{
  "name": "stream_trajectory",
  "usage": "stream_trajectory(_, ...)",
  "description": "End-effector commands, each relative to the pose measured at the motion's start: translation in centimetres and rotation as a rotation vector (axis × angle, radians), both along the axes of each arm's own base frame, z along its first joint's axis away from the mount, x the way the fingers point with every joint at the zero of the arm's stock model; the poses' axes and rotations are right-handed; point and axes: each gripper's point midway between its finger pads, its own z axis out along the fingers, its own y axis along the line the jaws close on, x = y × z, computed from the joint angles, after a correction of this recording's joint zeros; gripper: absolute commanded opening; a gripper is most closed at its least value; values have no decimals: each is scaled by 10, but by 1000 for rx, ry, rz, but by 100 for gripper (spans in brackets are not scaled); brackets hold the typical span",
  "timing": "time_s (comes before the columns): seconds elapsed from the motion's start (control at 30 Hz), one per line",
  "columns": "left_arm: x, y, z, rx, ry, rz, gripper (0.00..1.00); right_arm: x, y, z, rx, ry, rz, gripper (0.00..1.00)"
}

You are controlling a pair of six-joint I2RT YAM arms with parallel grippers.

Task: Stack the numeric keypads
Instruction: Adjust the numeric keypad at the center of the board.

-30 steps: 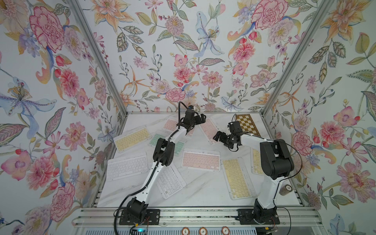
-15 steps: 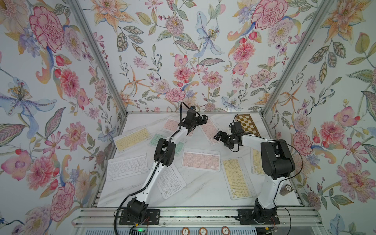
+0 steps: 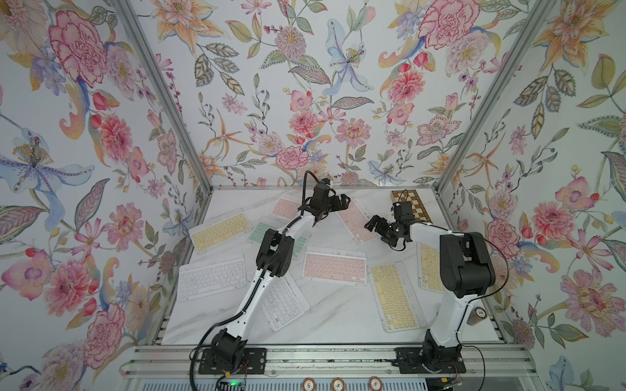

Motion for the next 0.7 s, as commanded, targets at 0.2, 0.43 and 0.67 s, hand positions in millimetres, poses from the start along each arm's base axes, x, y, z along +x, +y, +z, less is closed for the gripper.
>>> stream_trajectory(0.2, -66, -28, -26, 42, 171, -136, 99, 11, -15, -18, -48, 46, -42, 99)
stream_trajectory(0.43, -101, -29, -18, 31, 190, -169, 99, 19, -20, -24, -79, 53, -33, 99)
stream_trajectory(0.67, -137, -32, -5, -10, 194, -191, 99, 25, -18, -19, -87, 36, -13, 99)
